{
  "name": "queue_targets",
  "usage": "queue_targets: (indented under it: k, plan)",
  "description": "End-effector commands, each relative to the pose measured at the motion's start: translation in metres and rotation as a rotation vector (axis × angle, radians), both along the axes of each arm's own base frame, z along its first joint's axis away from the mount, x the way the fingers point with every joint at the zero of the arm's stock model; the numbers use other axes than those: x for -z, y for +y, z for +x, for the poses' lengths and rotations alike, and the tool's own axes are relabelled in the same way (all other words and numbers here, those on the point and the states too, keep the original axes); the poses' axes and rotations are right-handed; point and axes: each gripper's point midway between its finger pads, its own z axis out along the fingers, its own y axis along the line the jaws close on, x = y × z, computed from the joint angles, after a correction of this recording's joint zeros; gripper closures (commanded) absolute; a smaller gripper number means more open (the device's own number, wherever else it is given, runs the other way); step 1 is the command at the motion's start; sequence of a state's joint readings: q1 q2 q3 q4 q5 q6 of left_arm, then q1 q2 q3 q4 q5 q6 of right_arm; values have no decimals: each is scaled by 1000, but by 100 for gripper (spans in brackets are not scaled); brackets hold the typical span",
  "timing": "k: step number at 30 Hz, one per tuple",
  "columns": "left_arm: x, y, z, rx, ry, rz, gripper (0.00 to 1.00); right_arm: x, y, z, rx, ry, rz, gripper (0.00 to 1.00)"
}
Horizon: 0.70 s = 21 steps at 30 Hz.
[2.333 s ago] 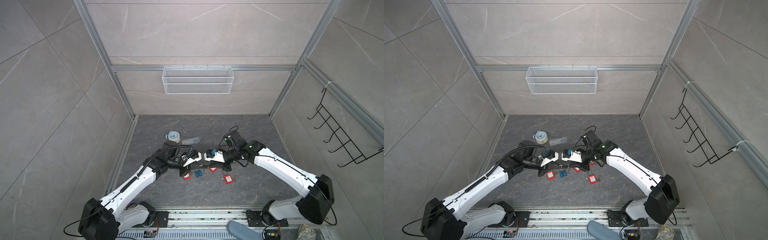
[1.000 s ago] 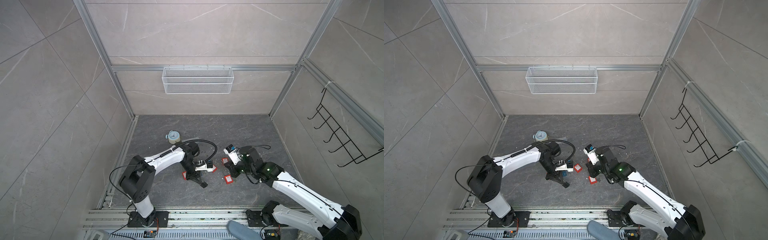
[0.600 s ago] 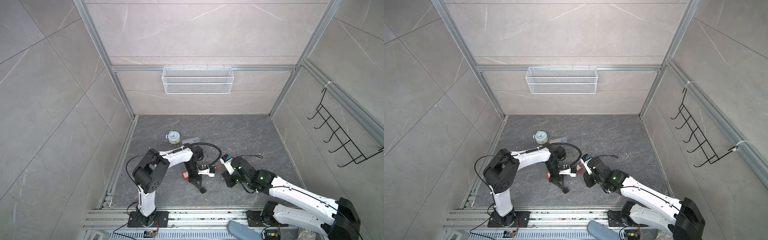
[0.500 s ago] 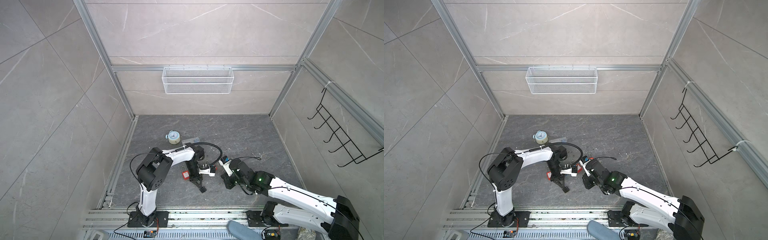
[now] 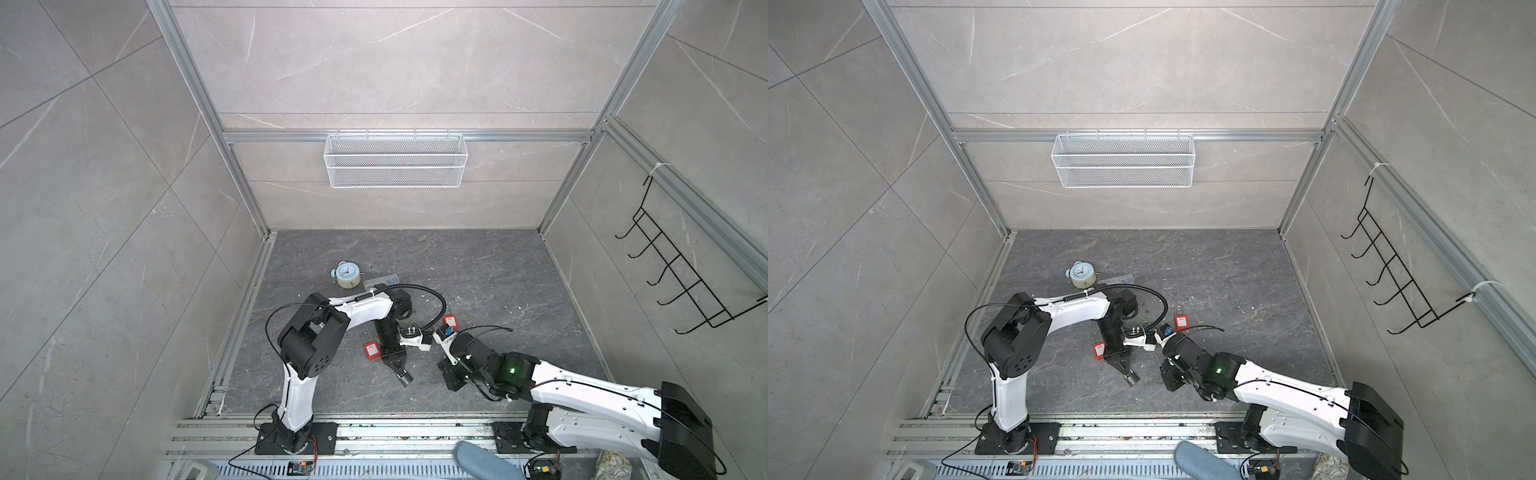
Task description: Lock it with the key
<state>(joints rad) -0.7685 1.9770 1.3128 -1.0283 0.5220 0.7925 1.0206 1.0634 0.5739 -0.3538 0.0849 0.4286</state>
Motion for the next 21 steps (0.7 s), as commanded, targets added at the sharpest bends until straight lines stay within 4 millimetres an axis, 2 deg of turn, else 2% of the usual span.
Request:
queue_targets:
  k: [1, 4, 8, 11, 16, 21]
  plan:
    - [-25, -9, 16, -10, -81, -73, 66, 4, 4, -1, 11, -7, 3, 100]
    - [-38, -10, 28, -44, -139, -122, 63, 9, 8, -3, -4, -1, -6, 100]
    - [-59, -1, 47, -129, -205, -181, 61, 16, 20, -7, -37, 18, -23, 99]
    - [-75, 11, 64, -242, -299, -251, 61, 28, 30, -8, -59, 39, -41, 98]
    - [-92, 43, 96, -456, -580, -304, 60, 46, 48, -5, -118, 68, -103, 97]
    - [-108, 64, 101, -609, -701, -377, 58, 56, 62, -5, -149, 105, -117, 96]
